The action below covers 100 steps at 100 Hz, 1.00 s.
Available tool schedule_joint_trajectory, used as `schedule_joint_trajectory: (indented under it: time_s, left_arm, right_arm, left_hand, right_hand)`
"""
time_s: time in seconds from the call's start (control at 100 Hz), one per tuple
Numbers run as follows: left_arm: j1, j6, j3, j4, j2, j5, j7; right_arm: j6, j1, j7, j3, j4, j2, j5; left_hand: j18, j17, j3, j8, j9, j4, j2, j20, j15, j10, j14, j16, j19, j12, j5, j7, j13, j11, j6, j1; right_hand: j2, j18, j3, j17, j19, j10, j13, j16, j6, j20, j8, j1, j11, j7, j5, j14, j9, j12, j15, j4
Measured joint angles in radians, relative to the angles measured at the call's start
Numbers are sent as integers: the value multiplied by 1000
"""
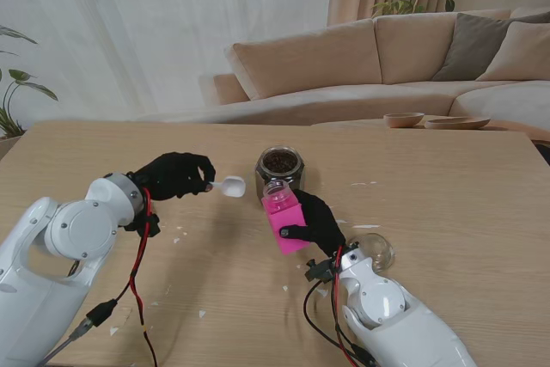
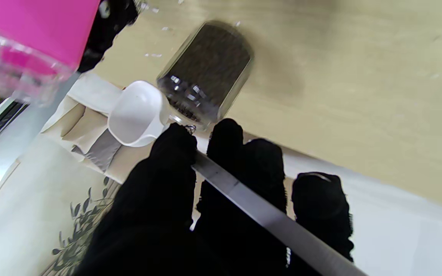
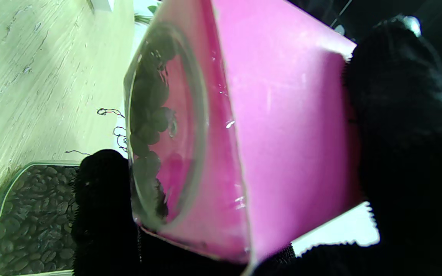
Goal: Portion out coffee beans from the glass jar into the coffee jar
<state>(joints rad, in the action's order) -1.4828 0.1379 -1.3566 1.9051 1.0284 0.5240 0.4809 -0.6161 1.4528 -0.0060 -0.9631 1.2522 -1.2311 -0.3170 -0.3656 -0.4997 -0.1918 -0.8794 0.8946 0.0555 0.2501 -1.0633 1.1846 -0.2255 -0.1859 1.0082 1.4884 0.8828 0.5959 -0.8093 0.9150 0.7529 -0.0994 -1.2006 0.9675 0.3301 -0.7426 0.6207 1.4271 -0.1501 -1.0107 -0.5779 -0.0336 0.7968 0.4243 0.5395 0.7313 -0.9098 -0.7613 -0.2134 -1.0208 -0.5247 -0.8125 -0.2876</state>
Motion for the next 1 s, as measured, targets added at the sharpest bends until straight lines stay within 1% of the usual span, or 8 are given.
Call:
schedule_joint_trajectory:
  time_s: [0.29, 0.45, 0.53, 0.62, 0.8, 0.86, 0.95, 1.0]
  left_arm:
    - [-134, -19, -65, -27, -24, -43, 86]
    - [-161, -12, -61, -57, -37, -59, 144]
    - [-161, 19, -49, -83, -44, -96, 172]
    - [-161, 58, -28, -113, -48, -111, 170]
    - [-160, 61, 4, -158, -49, -90, 166]
    - [-160, 69, 13, -167, -49, -89, 166]
    - [-159, 85, 24, -179, -49, -89, 159]
    - [-159, 91, 28, -185, -48, -89, 154]
  right_arm:
    - [0, 20, -19, -15, 32, 2, 14]
    - [0, 26, -26, -18, 42, 3, 17]
    - [0, 31, -31, -23, 48, 4, 22]
    - [1, 36, -34, -29, 56, 4, 23]
    - [1, 40, -37, -31, 62, 5, 23]
    - [1, 41, -38, -31, 64, 5, 23]
    - [1, 43, -39, -33, 67, 5, 23]
    - [1, 45, -40, -35, 68, 5, 23]
  left_hand:
    - [-1, 13, 0, 8, -1, 0, 0, 0, -9, 0, -9, 0, -7, -1, 0, 0, -1, -1, 0, -2]
    - [-1, 33, 0, 10, -13, 0, 0, 1, -13, 0, -10, -1, -18, -1, 0, -1, -17, -15, 0, -3]
    - [-1, 46, 0, 12, -23, 0, 0, 1, -21, 0, -13, -1, -24, -1, 0, -1, -26, -16, 0, -3]
    - [-1, 66, 0, 13, -23, 0, 0, 1, -23, 0, -23, -1, -30, -1, 0, -2, -33, -16, 0, -3]
    - [-1, 153, 0, 26, -52, 0, 0, 2, -70, 0, -49, -12, -82, -1, 0, -9, -124, -40, 0, -4]
    - [-1, 190, 0, 35, -53, 0, 0, 2, -81, 9, -52, -12, -95, -1, 0, -11, -151, -56, 0, -4]
    - [0, 234, 0, 39, -62, 0, 0, 3, -106, 18, -59, -12, -128, 23, 0, -13, -193, -93, 0, -4]
    - [3, 267, 0, 46, -76, 0, 0, 3, -133, 23, -59, -12, -153, 51, 0, -13, -234, -142, 0, -4]
  right_hand:
    - [0, 0, 0, 0, 0, 0, 0, 0, 0, 0, 0, 0, 0, 0, 0, 0, 0, 0, 0, 0]
    - [0, 0, 0, 0, 0, 0, 0, 0, 0, 0, 0, 0, 0, 0, 0, 0, 0, 0, 0, 0]
    - [0, 0, 0, 0, 0, 0, 0, 0, 0, 0, 0, 0, 0, 0, 0, 0, 0, 0, 0, 0]
    - [0, 0, 0, 0, 0, 0, 0, 0, 0, 0, 0, 0, 0, 0, 0, 0, 0, 0, 0, 0]
    - [0, 0, 0, 0, 0, 0, 0, 0, 0, 0, 0, 0, 0, 0, 0, 0, 0, 0, 0, 0]
    - [0, 0, 0, 0, 0, 0, 0, 0, 0, 0, 0, 0, 0, 0, 0, 0, 0, 0, 0, 0]
    - [0, 0, 0, 0, 0, 0, 0, 0, 0, 0, 0, 0, 0, 0, 0, 0, 0, 0, 0, 0]
    - [0, 0, 0, 0, 0, 0, 0, 0, 0, 0, 0, 0, 0, 0, 0, 0, 0, 0, 0, 0]
